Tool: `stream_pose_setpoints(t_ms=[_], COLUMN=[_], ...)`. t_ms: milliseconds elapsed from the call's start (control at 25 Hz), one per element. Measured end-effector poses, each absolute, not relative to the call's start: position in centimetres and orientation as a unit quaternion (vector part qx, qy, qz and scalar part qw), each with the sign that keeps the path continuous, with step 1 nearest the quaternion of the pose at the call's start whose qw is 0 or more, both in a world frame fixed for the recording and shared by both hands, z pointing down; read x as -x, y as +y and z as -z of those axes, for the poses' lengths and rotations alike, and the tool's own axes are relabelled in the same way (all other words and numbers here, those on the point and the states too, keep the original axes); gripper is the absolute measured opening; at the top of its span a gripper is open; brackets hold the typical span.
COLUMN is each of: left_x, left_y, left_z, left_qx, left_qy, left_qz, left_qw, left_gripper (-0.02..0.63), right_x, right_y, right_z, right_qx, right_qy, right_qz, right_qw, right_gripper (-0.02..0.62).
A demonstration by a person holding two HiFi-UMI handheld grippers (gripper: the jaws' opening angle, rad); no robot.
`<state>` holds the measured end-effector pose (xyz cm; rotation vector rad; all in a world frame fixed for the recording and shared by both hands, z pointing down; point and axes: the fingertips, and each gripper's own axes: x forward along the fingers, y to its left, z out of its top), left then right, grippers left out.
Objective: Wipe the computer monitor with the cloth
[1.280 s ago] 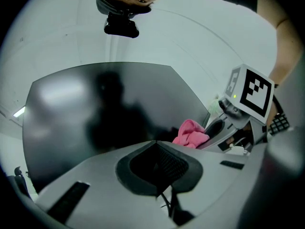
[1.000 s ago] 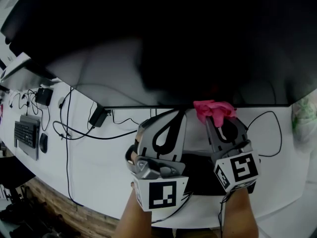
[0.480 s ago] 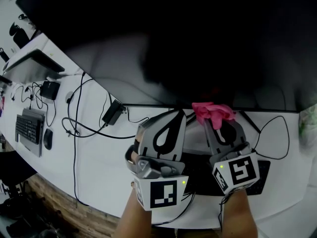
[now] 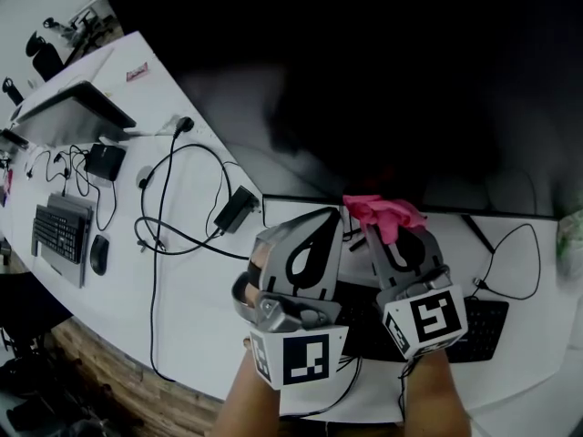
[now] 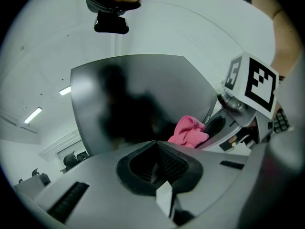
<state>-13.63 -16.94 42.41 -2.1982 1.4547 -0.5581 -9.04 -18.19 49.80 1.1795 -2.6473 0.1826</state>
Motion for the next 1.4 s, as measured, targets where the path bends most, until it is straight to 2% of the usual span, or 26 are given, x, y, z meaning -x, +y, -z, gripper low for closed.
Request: stream_pose_setpoints(t_ms=[960,1400], left_x=[24.1,25.7], left_y=[-16.8,-17.0], left_z=[-43.4,-43.3], left_qx=[0.771,0.77], left_qy=[0.564,0.565], left_qz=[0.226,0.225], left_qw=[0.191,0.191], left_gripper=[0.006,0.006], right_x=[22.8,24.4], right_y=[-17.5,-17.5], right_z=[-50.3,-50.3], right_qx=[-0.337,-0.331], right_qy=[-0.931,-0.934], right_qz=[-0.07,-0.062], right_qw=[0.12,0.117], right_gripper=[0.064,0.063])
